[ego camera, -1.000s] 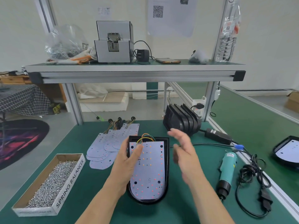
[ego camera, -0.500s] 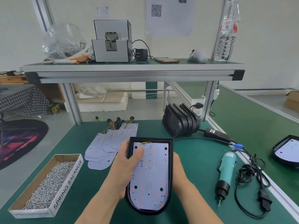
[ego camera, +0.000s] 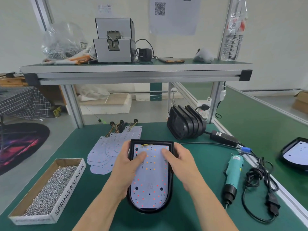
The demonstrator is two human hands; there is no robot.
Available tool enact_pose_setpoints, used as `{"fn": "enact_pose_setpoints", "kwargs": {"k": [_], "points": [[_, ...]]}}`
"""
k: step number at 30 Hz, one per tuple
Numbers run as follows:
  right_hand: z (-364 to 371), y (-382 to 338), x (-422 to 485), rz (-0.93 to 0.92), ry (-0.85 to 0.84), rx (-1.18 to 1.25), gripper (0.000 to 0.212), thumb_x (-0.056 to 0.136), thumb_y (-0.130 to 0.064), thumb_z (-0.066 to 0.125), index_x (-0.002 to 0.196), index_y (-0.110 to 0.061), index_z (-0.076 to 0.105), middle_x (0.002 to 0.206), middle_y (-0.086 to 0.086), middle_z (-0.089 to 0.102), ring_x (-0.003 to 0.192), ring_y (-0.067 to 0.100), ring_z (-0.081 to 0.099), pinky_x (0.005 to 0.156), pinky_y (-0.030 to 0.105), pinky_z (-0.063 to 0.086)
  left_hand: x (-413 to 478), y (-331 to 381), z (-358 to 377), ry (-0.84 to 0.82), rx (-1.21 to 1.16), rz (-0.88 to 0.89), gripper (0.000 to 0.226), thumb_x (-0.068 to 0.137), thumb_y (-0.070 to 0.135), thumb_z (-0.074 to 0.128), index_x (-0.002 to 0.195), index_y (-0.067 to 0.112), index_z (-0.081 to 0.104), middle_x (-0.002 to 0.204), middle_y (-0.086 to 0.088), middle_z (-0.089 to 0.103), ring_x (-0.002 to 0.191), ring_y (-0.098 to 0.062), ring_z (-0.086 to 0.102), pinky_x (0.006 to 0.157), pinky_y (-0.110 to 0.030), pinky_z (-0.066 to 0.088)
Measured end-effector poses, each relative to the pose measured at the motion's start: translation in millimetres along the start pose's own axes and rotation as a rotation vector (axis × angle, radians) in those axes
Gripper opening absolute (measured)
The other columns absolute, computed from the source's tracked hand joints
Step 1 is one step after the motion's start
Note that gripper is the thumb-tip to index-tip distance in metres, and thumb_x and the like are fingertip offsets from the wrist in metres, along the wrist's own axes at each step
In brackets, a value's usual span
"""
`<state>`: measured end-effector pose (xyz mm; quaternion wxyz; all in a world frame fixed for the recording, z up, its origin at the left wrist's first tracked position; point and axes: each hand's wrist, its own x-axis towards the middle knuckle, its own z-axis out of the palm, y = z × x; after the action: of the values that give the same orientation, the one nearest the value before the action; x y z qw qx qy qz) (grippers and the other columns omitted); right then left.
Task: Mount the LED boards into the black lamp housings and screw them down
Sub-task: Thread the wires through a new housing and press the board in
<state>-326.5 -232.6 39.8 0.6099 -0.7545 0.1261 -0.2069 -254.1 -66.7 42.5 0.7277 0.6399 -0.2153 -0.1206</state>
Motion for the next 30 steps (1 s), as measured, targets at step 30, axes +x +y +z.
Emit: {"fn": "enact_pose_setpoints", "kwargs": {"k": [30], "points": [[4,12,-17,-0.240,-0.421,-0.408,0.017,0.098,-0.006,0.056,0.108,-0.018,0.063,0.101,-0.008,0.061,0.090,-0.001,0.055,0.084,0.015,0.041,9,-33,-64,-0.098,-0.491,-0.237,0.026,0.084,0.007,0.050,0.061,0.015,0.057,0.112,-0.022,0.068,0.110,-0.032,0.060,0.082,-0.044,0.055]]}}
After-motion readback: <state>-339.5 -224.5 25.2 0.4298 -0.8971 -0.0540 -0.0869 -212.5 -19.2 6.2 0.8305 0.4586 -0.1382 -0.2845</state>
